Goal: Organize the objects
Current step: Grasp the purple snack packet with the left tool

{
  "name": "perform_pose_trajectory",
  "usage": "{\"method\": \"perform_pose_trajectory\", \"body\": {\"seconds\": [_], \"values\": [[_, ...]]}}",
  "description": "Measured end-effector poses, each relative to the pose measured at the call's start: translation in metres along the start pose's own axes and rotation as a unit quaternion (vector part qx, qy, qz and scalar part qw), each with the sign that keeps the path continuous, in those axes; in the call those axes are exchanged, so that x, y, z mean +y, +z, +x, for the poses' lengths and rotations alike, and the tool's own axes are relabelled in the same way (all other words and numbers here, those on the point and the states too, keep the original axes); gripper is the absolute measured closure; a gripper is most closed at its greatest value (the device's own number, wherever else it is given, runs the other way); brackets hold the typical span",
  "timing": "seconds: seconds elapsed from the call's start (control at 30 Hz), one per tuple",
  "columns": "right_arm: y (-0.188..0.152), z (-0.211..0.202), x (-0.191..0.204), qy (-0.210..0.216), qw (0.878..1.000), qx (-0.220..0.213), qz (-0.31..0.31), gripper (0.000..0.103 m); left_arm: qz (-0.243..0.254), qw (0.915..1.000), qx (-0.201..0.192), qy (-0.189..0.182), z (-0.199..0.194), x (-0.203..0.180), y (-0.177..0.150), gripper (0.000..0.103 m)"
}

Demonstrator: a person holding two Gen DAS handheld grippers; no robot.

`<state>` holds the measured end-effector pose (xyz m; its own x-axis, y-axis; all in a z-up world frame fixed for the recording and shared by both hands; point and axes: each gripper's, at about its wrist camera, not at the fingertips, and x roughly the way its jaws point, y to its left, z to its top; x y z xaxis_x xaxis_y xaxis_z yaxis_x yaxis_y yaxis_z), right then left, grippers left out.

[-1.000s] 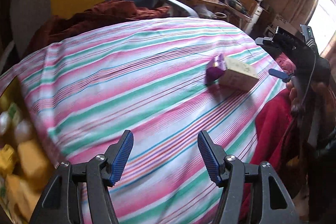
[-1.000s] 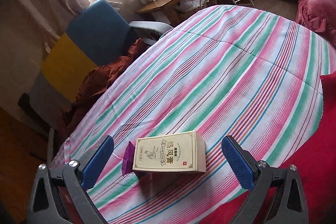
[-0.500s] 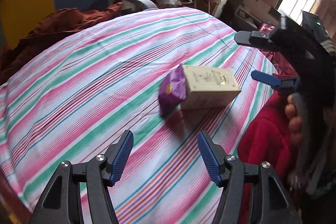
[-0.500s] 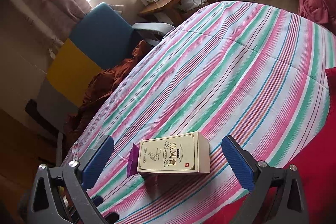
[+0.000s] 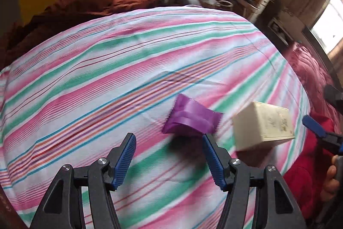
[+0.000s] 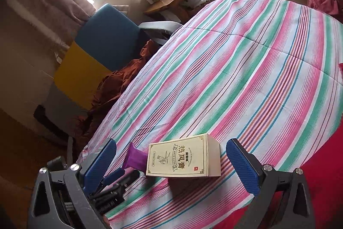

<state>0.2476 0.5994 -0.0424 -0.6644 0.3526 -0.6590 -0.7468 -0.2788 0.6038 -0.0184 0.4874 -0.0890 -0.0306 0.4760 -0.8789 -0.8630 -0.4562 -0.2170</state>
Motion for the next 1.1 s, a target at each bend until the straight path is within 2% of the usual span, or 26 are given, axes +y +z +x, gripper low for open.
{"method": "perform_pose_trajectory", "body": {"seconds": [0.1,0.2,0.33,0.43,0.47,0.53,0.6,0.67,0.73,0.77,0.9,1.0,1.1], "values": [[0.0,0.004,0.001,0.004,1.0,0.005,-0.001,0.0,0.004,0.9999,-0.001,0.015,-0.004,0.008,-0.007,0.039],[0.0,0.007,0.003,0.006,1.0,0.012,-0.002,0.0,0.073,0.9969,-0.008,0.027,-0.011,-0.006,-0.013,0.039],[0.0,0.011,0.002,0.009,1.0,0.017,0.002,0.0,0.084,0.9964,0.005,0.013,-0.014,-0.013,-0.008,0.039],[0.001,0.011,0.0,0.013,1.0,0.017,0.005,0.0,0.16,0.9867,-0.026,0.015,-0.026,-0.03,-0.004,0.04],[0.001,0.011,0.0,0.014,1.0,0.017,0.007,0.0,0.203,0.9787,-0.027,0.013,-0.028,-0.039,-0.003,0.039],[0.001,0.011,0.0,0.015,1.0,0.018,0.007,0.0,0.295,0.955,-0.018,0.025,-0.028,-0.054,-0.005,0.039],[0.001,0.011,0.0,0.016,1.0,0.018,0.009,0.0,0.383,0.923,0.001,0.038,-0.023,-0.066,-0.01,0.039],[0.001,0.01,0.0,0.019,1.0,0.017,0.011,0.0,0.438,0.8974,0.03,0.042,-0.017,-0.07,-0.013,0.038],[0.001,0.01,-0.001,0.022,1.0,0.017,0.015,0.0,0.47,0.8796,0.052,0.047,-0.01,-0.069,-0.013,0.038],[0.001,0.01,-0.001,0.023,0.999,0.017,0.017,0.0,0.483,0.8723,0.057,0.053,-0.007,-0.067,-0.012,0.038],[0.001,0.01,-0.003,0.028,0.999,0.017,0.024,0.0,0.499,0.8619,0.079,0.039,0.004,-0.062,-0.003,0.038],[0.002,0.01,-0.005,0.034,0.999,0.017,0.029,0.0,0.524,0.8462,0.092,0.031,0.012,-0.064,-0.002,0.038],[0.002,0.009,-0.006,0.038,0.999,0.018,0.033,0.0,0.531,0.8407,0.106,0.018,0.021,-0.068,0.0,0.038]]}}
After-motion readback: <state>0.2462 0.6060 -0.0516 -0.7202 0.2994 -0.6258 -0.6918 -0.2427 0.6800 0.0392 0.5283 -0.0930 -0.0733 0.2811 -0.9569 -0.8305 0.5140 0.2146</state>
